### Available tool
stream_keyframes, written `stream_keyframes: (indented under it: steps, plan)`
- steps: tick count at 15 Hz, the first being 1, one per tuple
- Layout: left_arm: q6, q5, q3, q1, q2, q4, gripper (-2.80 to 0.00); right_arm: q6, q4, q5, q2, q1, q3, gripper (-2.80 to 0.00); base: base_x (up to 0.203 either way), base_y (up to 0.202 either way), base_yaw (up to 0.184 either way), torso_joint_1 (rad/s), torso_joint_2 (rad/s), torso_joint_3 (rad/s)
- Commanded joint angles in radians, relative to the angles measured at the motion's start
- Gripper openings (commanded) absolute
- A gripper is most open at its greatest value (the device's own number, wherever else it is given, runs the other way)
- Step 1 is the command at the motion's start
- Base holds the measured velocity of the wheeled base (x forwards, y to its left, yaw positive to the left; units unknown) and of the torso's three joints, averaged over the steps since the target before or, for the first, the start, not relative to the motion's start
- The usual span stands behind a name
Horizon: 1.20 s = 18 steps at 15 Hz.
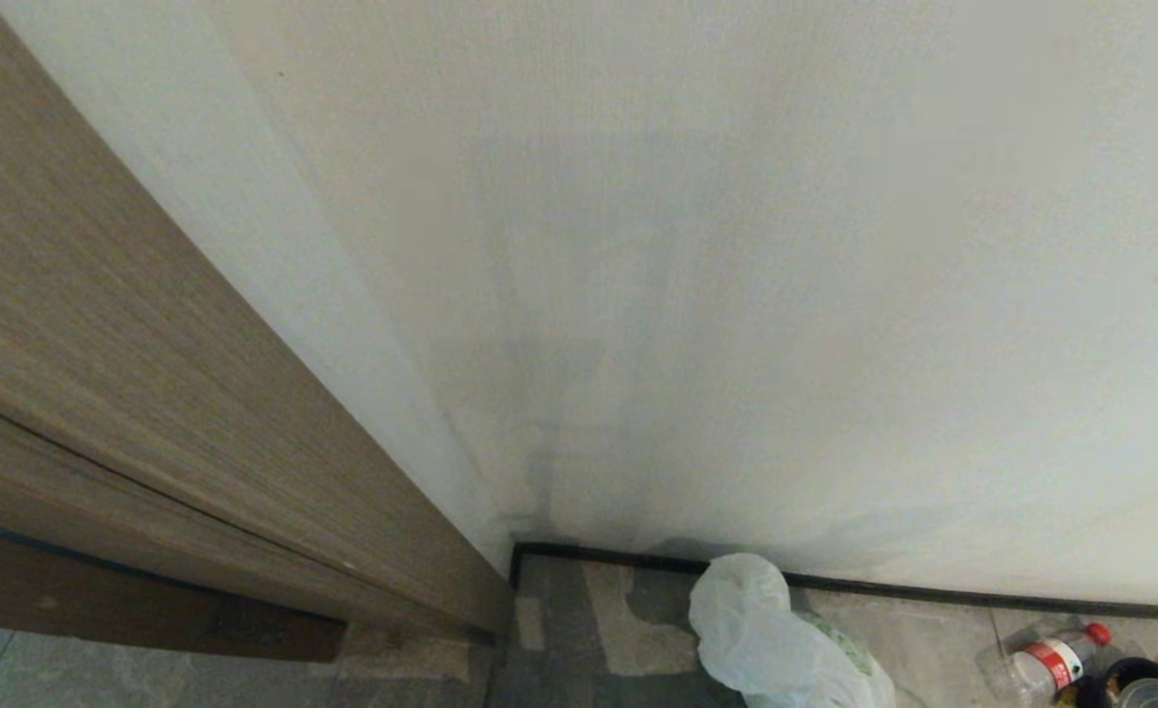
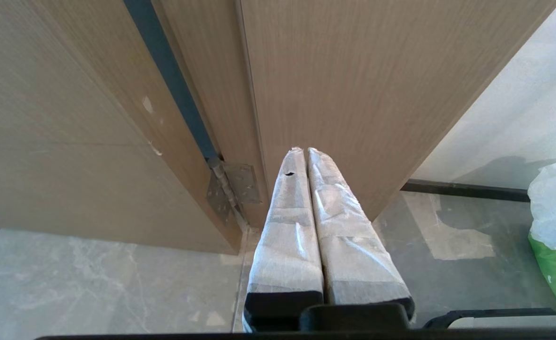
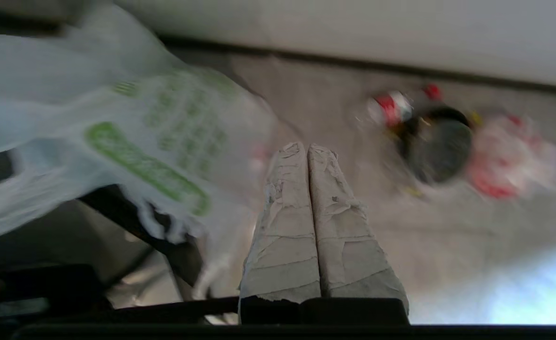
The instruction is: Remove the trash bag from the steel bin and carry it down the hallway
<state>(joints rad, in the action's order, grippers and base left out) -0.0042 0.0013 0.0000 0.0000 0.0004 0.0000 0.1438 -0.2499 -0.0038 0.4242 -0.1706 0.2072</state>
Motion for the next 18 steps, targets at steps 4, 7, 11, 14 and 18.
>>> stream_keyframes:
  steps: [4, 7, 11, 14, 18]
  plan:
    - [0.0, 0.0, 0.0, 0.0, -0.002, 0.0, -2.8, -0.075, 0.282, 0.018, -0.145, 0.02, -0.215, -2.8, 0.0, 0.0, 0.0, 0.0, 0.0, 0.0]
    - [0.0, 0.001, 0.0, 0.0, -0.002, 0.0, -2.8, -0.085, 0.247, 0.015, -0.148, 0.093, -0.209, -2.8, 0.0, 0.0, 0.0, 0.0, 0.0, 0.0]
    - [0.0, 0.0, 0.001, 0.0, -0.002, 0.0, -2.8, -0.101, 0.25, 0.015, -0.271, 0.154, -0.209, -2.8, 0.0, 0.0, 0.0, 0.0, 0.0, 0.0]
    - [0.0, 0.0, 0.0, 0.0, -0.002, 0.0, -2.8, -0.108, 0.25, 0.012, -0.369, 0.171, -0.209, -2.8, 0.0, 0.0, 0.0, 0.0, 0.0, 0.0]
    - [0.0, 0.0, 0.0, 0.0, -0.002, 0.0, -2.8, -0.105, 0.247, 0.011, -0.367, 0.172, -0.207, -2.8, 0.0, 0.0, 0.0, 0.0, 0.0, 0.0]
